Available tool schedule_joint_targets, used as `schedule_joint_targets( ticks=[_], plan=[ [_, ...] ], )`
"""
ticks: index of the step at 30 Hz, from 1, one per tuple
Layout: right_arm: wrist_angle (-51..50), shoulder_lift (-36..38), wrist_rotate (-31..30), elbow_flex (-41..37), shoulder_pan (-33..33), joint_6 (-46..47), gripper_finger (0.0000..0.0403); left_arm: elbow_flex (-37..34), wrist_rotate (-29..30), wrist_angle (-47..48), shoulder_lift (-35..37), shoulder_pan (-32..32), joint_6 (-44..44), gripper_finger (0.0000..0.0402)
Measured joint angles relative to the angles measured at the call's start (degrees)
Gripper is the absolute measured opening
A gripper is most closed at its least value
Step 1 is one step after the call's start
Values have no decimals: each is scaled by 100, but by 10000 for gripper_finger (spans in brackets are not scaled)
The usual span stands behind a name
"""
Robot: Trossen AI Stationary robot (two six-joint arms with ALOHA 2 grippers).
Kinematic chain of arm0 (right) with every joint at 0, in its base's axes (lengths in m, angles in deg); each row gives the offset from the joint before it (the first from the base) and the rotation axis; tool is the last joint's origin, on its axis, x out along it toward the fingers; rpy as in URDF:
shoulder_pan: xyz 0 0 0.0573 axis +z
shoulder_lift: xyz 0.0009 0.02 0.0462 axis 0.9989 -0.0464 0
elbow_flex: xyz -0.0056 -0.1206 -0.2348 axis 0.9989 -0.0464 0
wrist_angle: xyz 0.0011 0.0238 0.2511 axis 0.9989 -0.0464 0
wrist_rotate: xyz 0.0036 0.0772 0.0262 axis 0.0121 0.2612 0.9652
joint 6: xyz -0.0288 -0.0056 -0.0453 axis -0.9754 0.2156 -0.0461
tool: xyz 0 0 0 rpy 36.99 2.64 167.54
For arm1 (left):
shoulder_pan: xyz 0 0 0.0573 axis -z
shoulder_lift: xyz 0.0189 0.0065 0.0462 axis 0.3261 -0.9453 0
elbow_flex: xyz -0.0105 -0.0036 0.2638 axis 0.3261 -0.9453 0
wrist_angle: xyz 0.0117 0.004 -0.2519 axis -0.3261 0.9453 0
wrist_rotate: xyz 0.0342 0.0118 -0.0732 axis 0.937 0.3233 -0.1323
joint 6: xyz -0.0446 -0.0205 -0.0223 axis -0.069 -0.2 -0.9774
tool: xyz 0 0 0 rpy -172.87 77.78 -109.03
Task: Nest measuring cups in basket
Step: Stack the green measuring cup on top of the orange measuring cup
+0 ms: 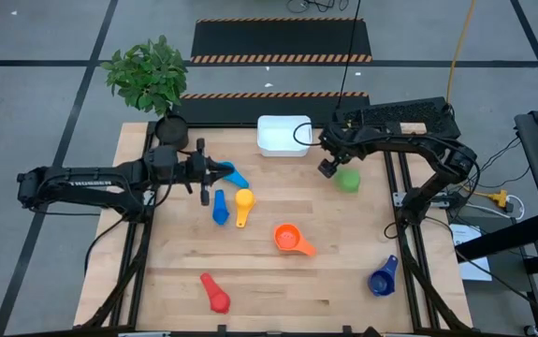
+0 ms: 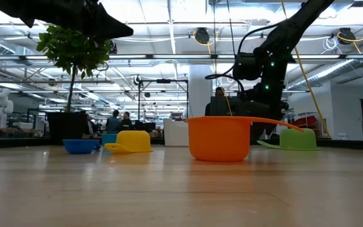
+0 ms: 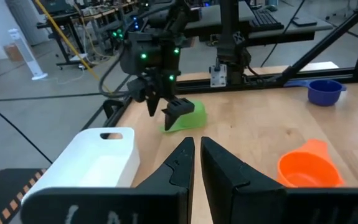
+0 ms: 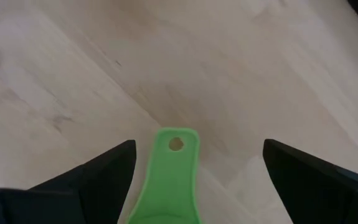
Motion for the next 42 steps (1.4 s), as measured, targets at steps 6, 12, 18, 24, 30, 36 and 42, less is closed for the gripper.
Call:
schedule_joint_targets(
  ticks=[6, 12, 18, 24, 30, 36, 42],
  plan=[
    [347, 0, -70, -209, 73, 50, 341, 0, 0, -203, 0, 4, 34, 33],
    [690, 0, -60, -517, 67, 258, 339, 0, 0, -297, 0, 4, 59, 33],
    [801, 2, -47, -683, 67, 354, 312, 0, 0, -419, 0, 4, 107, 33],
    [868, 7, -2, -723, 69, 378, 245, 0, 0, -424, 0, 4, 170, 33],
    [907, 2, 110, -727, 67, 437, 166, 0, 0, -434, 0, 4, 182, 33],
    [917, 0, 106, -727, 67, 476, 108, -2, 0, -441, 0, 4, 182, 33],
    [996, 0, 95, -727, 67, 479, 113, -2, 2, -464, 0, 4, 180, 33]
  ],
)
